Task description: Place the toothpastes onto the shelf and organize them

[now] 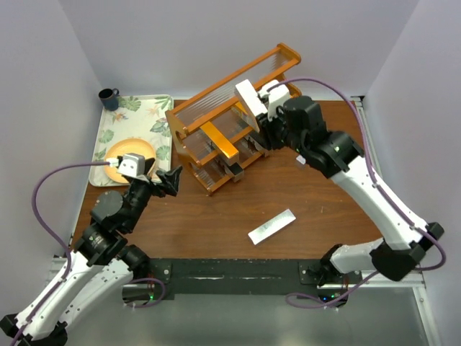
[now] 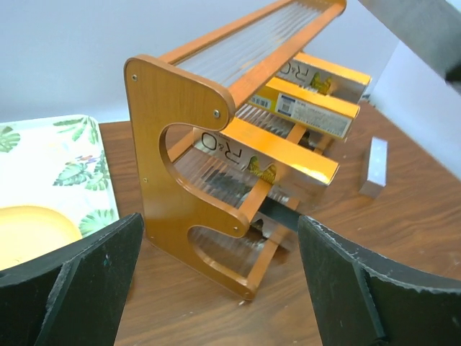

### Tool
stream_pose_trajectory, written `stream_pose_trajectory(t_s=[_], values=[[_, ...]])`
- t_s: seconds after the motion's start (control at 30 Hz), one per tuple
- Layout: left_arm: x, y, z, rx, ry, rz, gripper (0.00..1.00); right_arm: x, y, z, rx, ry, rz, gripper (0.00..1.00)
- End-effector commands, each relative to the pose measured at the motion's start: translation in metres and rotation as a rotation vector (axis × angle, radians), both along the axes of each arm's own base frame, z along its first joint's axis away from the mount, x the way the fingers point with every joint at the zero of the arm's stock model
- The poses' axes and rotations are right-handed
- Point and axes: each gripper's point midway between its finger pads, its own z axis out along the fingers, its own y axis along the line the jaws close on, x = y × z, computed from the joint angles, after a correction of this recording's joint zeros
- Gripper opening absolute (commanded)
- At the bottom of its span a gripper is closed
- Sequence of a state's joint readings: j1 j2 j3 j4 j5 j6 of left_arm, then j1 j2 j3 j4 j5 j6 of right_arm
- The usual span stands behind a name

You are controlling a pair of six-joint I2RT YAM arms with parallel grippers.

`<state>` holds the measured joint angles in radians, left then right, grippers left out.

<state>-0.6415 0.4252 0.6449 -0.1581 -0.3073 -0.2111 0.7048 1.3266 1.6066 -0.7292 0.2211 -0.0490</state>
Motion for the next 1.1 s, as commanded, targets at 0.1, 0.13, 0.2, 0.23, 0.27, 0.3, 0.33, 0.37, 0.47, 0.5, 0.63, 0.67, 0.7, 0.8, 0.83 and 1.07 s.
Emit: stream_pose_trajectory(t_s=[0.1,0.13,0.2,0.23,0.27,0.3,0.33,0.37,0.47,0.5,0.63,0.67,0.7,0.8,0.83,1.07], values=[[0.01,-0.009,-0.012,0.169,-0.087,-0.04,0.95,0.064,-0.016,0.049,0.024,-0.077,0.046,0.26],[0.011,-0.011,-0.016,0.172,-0.089,-0.048,0.94,0.077,-0.013,0.04,0.017,-0.052,0.055,0.26],[0.01,-0.014,-0.024,0.182,-0.083,-0.064,0.94,0.092,-0.023,0.059,0.03,-0.084,0.05,0.26],[0.011,-0.015,-0.021,0.175,-0.103,-0.064,0.94,0.1,-0.024,0.059,0.029,-0.081,0.047,0.26],[0.012,-0.015,-0.023,0.179,-0.1,-0.065,0.94,0.112,-0.025,0.062,0.027,-0.091,0.045,0.26],[0.012,-0.014,-0.024,0.182,-0.098,-0.063,0.94,0.121,-0.029,0.061,0.03,-0.086,0.045,0.26],[0.012,-0.015,-0.026,0.182,-0.098,-0.063,0.94,0.128,-0.031,0.061,0.03,-0.091,0.045,0.26],[0.012,-0.015,-0.026,0.182,-0.1,-0.065,0.94,0.141,-0.031,0.059,0.029,-0.094,0.043,0.26],[0.013,-0.015,-0.029,0.182,-0.099,-0.062,0.94,0.165,-0.039,0.056,0.029,-0.099,0.04,0.26],[0.013,-0.014,-0.029,0.182,-0.099,-0.059,0.94,0.172,-0.046,0.056,0.025,-0.105,0.026,0.26],[0.017,-0.017,-0.034,0.213,-0.101,-0.064,0.94,0.196,-0.057,0.053,0.014,-0.125,0.017,0.27],[0.017,-0.018,-0.036,0.217,-0.096,-0.068,0.94,0.2,-0.06,0.053,0.008,-0.133,0.017,0.28],[0.017,-0.019,-0.037,0.219,-0.095,-0.075,0.94,0.208,-0.063,0.051,0.009,-0.144,0.008,0.29],[0.019,-0.023,-0.039,0.226,-0.085,-0.089,0.94,0.218,-0.064,0.05,0.001,-0.171,0.012,0.29],[0.019,-0.024,-0.041,0.231,-0.079,-0.09,0.94,0.221,-0.064,0.048,-0.001,-0.174,0.013,0.29],[0.019,-0.023,-0.042,0.233,-0.079,-0.093,0.93,0.235,-0.059,0.042,-0.009,-0.21,0.034,0.33]])
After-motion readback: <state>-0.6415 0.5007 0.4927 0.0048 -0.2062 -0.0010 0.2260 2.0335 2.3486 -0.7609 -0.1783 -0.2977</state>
